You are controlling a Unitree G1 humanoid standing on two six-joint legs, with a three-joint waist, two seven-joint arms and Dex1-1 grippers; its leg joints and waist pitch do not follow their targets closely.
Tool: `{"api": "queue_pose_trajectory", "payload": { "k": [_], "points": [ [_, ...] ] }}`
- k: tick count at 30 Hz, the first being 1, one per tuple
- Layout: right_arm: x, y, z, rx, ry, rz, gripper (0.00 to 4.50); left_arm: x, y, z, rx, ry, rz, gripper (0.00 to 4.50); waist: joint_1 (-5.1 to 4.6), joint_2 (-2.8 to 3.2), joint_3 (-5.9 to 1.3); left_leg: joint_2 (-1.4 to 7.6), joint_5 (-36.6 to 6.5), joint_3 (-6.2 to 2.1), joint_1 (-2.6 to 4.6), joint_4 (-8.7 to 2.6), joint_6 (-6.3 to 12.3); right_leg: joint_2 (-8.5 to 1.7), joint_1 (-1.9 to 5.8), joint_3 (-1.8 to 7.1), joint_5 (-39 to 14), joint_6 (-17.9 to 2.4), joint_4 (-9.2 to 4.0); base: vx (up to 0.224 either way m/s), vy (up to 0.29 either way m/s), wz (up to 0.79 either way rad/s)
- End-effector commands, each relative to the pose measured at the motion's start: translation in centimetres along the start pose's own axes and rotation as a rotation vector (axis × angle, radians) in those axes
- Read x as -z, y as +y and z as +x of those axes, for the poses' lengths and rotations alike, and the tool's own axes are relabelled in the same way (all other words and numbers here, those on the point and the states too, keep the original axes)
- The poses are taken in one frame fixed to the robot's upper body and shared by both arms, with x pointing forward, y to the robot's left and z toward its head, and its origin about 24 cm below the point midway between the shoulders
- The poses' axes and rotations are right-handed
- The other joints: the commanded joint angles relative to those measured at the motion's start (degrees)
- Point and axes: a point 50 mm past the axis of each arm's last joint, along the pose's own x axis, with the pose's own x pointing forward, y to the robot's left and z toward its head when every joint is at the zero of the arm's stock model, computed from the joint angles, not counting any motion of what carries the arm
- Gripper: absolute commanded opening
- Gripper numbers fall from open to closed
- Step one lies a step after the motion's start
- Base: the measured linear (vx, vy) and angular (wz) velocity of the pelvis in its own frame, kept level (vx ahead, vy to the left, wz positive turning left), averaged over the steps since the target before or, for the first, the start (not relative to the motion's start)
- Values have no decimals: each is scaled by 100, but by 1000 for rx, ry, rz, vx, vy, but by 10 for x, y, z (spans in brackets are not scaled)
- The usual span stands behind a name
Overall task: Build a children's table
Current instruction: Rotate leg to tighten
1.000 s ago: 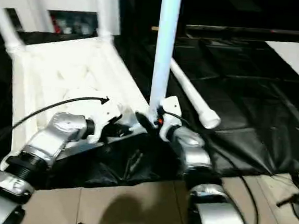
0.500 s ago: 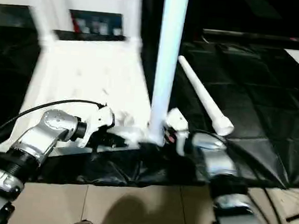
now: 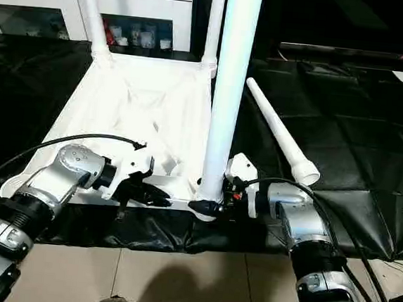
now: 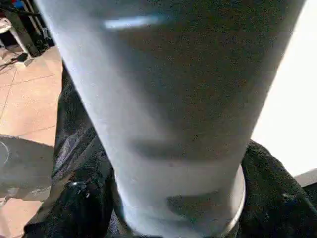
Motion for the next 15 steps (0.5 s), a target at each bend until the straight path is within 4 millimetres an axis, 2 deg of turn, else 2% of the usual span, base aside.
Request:
{"api": "queue_pose_trajectory", "payload": {
  "k": [1,2,3,4,5,6,7,8,9,10,11,12,15],
  "points": [
    [3,13,37,-27,-68,70,279,-14,9,7,-134,-72,-6,0,-38,-5,-411,274,-1780,-81,131,-431,105,-396,240,280,-1721,-1198,-409,0,0,0],
    [3,11,39,3,-69,72,278,-15,9,7,-145,-75,-7,0,-57,0,-402,274,-1815,-86,127,-439,68,-400,230,282,-1775,-1191,-404,0,0,0],
    [2,4,43,113,-72,81,277,-17,10,8,-183,-87,-10,0,-72,2,-397,269,-1890,-95,133,-448,31,-408,226,277,-1906,-1166,-423,0,0,0],
    [2,0,45,168,-70,85,277,-17,10,9,-201,-92,-10,0,-120,-8,-380,261,-2029,-118,133,-464,-86,-424,215,271,-2190,-1094,-440,0,0,0],
    [2,-7,48,278,-70,97,277,-19,11,10,-235,-104,-20,0,-194,-7,-377,251,-2152,-149,116,-480,-185,-426,236,252,-2398,-1014,-437,0,0,0],
    [3,-11,51,346,-71,120,277,-20,11,11,-260,-111,-25,0,-271,6,-364,247,-2248,-168,112,-496,-247,-420,237,243,-2527,-945,-459,0,0,0],
    [3,-15,54,432,-79,154,276,-22,11,13,-297,-122,-34,0,-305,12,-365,245,-2301,-172,119,-493,-275,-421,227,242,-2562,-934,-468,0,0,0],
    [3,-18,58,506,-84,187,276,-25,10,15,-330,-134,-44,0,-408,-4,-350,231,-2436,-180,107,-492,-278,-412,225,236,-2614,-913,-487,0,0,0],
    [3,-18,59,514,-84,191,276,-25,10,15,-334,-136,-45,0,-408,-4,-350,231,-2436,-180,107,-492,-278,-412,225,236,-2614,-913,-487,0,0,0],
    [4,-20,65,595,-91,230,276,-27,9,17,-380,-149,-57,0,-434,-6,-370,223,-2414,-167,114,-477,-226,-407,223,245,-2570,-895,-497,0,0,0],
    [3,-19,72,631,-98,254,276,-30,6,21,-407,-163,-70,0,-463,-6,-361,224,-2369,-153,137,-473,-198,-402,185,261,-2470,-949,-507,0,0,0],
    [3,-19,73,634,-99,256,276,-31,5,22,-410,-165,-72,0,-495,-3,-359,213,-2357,-139,144,-459,-162,-389,181,265,-2428,-981,-510,0,0,0],
    [-1,-15,84,621,-122,256,276,-34,-2,29,-403,-185,-83,0,-499,-8,-380,203,-2156,-114,127,-448,-54,-375,203,272,-2201,-1019,-495,0,0,0]
  ]
}}
